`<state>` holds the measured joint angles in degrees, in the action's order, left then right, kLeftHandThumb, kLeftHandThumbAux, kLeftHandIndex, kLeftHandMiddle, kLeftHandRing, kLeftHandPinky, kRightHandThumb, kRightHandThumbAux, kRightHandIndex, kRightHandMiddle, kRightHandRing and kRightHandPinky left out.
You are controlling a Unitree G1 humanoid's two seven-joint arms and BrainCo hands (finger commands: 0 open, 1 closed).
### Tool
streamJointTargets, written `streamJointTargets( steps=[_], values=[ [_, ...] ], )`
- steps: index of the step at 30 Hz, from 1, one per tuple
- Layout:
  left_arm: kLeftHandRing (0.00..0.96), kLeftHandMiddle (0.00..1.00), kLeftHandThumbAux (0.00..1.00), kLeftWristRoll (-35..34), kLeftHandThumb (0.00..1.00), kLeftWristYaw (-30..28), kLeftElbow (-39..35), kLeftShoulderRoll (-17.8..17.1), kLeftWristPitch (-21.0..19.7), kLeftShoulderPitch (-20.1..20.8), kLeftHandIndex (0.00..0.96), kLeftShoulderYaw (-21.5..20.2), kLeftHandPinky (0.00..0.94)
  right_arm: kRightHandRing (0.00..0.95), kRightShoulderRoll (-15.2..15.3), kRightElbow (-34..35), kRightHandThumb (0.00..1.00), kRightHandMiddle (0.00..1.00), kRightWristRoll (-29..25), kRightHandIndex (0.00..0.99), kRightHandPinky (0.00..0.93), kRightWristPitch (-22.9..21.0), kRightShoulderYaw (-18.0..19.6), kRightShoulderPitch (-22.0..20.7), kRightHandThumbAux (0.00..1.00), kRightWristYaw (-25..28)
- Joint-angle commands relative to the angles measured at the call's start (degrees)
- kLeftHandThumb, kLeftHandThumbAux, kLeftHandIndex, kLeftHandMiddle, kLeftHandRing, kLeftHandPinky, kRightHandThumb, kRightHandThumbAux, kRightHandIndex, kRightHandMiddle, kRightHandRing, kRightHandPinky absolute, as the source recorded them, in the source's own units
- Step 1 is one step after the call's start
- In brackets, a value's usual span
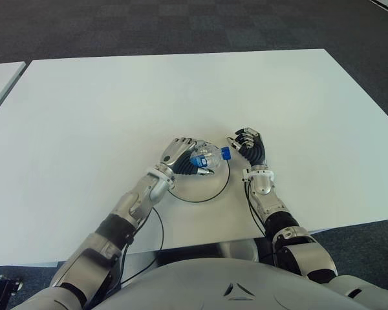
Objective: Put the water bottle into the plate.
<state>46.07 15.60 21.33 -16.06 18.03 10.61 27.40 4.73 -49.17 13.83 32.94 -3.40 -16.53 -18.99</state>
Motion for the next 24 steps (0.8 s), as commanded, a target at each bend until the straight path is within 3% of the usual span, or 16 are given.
streamJointTargets(
  steps=[1,11,19,24],
  values=[
    [0.863,0.535,0.670,2.7,0.851,1.5,3.7,-0.4,-0.9,0.1,0.396,2.1,0.837,0.616,-0.3,-1.1,0.707,0.601,-0.2,0.431,0.618,0.2,0.2,0.5,0.728,0.0],
    [0.846,0.544,0.668,8.1,0.851,9.3,5.3,-0.6,-4.2,1.0,0.402,3.9,0.827,0.617,-0.1,-1.1,0.707,0.605,-0.1,0.432,0.624,0.4,0.2,0.5,0.727,0.0],
    [0.746,0.576,0.661,6.6,0.848,11.3,7.2,0.0,-5.0,1.3,0.413,3.1,0.712,0.619,0.1,-0.7,0.707,0.602,-0.1,0.432,0.628,0.1,0.0,0.5,0.728,0.4],
    [0.557,0.510,0.667,5.7,0.839,11.3,7.8,0.3,-5.2,1.4,0.409,2.9,0.549,0.616,0.2,-0.8,0.707,0.599,-0.1,0.431,0.624,0.0,0.1,0.5,0.728,0.3]
  ],
)
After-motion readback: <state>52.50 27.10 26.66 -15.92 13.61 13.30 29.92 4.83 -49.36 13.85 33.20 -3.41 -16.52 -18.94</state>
